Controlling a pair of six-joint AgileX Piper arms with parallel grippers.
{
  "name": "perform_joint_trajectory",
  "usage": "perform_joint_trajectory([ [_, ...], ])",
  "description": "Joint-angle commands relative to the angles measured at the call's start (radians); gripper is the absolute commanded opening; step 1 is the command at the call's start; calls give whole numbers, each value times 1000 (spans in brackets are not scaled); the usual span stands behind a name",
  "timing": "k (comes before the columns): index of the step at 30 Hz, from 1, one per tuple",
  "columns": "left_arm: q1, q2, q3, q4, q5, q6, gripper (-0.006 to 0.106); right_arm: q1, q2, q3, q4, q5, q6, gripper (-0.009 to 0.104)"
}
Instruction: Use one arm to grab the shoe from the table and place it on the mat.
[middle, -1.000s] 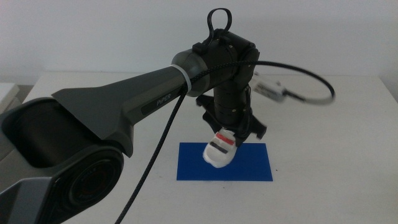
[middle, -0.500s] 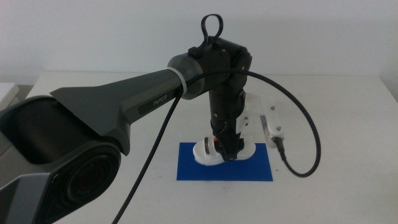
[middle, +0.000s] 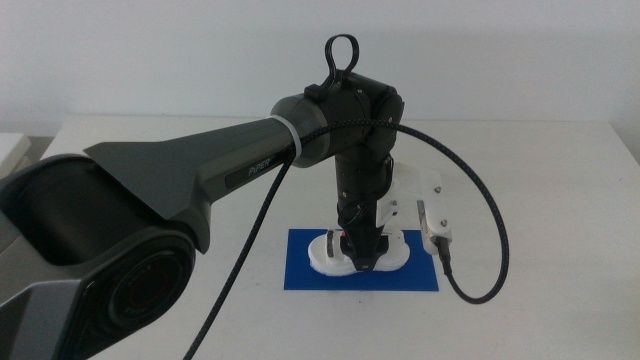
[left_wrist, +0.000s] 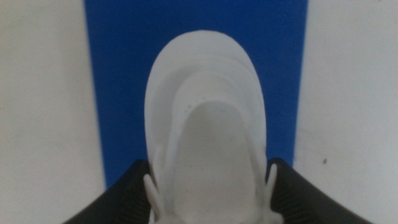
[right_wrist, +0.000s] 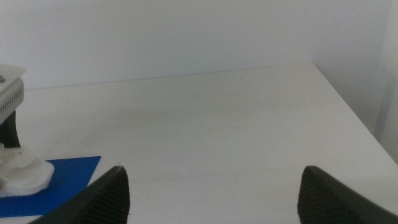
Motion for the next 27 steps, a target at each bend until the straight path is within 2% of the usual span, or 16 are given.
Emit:
perform_joint_trajectory([
  [1, -1, -7, 17, -14, 2, 18, 21, 0, -5, 2, -5, -6, -6, 79],
  [5, -1, -7, 45, -12, 2, 32, 48, 0, -5, 2, -5, -6, -6, 79],
  [10, -1, -7, 45, -8, 2, 40, 92, 0, -5, 2, -5, -6, -6, 79],
  [15, -1, -32, 9, -11, 2, 46, 94, 0, -5, 2, -5, -6, -6, 79],
  [17, 1, -86, -7, 21, 2, -32, 94, 0, -5, 2, -5, -6, -6, 79],
  [20, 28, -218, -9, 26, 2, -170, 94, 0, -5, 2, -5, -6, -6, 79],
  [24, 124, -427, 22, -26, 2, -470, 94, 0, -5, 2, -5, -6, -6, 79],
  [27, 212, -587, 135, 12, 2, -654, 94, 0, -5, 2, -5, -6, -6, 79],
])
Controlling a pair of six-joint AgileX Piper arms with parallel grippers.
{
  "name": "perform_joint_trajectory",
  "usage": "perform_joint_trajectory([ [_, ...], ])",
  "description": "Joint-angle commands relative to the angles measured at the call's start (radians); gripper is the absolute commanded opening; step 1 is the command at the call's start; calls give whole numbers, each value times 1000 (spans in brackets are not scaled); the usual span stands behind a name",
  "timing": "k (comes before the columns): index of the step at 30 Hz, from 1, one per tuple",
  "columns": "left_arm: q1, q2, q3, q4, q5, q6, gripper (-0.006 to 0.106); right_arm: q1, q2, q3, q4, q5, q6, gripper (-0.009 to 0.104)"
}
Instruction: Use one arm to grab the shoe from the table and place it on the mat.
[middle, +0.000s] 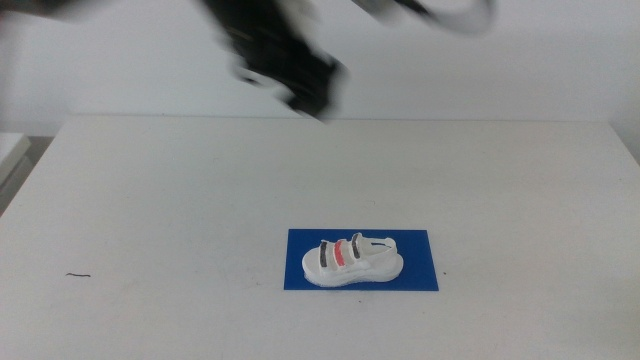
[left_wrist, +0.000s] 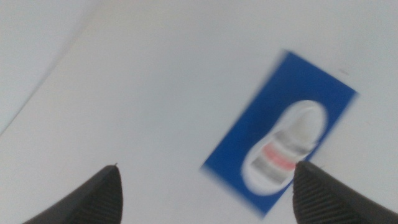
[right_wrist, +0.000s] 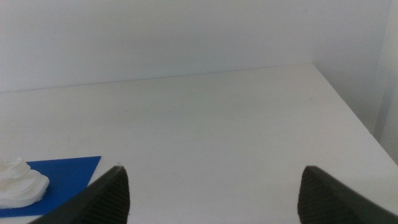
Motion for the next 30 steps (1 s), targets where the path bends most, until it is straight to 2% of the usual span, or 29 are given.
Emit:
perform_joint_trajectory([
  [1, 66, -130, 106, 43, 20, -131, 94, 0, -5, 2, -5, -6, -6, 79],
  [5, 208, -379, 373, 60, -36, -206, 94, 0, -5, 2, -5, -6, -6, 79],
  [10, 369, -723, 739, 45, -309, -222, 94, 0, -5, 2, -5, -6, -6, 79],
  [13, 436, -914, 948, 45, -528, -286, 94, 0, -5, 2, -5, -6, -6, 79],
  [16, 471, -1071, 1151, 45, -711, -288, 94, 0, -5, 2, -5, -6, -6, 79],
  [24, 480, -1382, 1507, 38, -1015, -366, 94, 0, -5, 2, -5, -6, -6, 79],
  [27, 480, -1464, 1664, 92, -1153, -436, 94, 0, -5, 2, -5, -6, -6, 79],
  [30, 482, -1577, 1773, 117, -1164, -532, 94, 0, -5, 2, -5, -6, -6, 79],
])
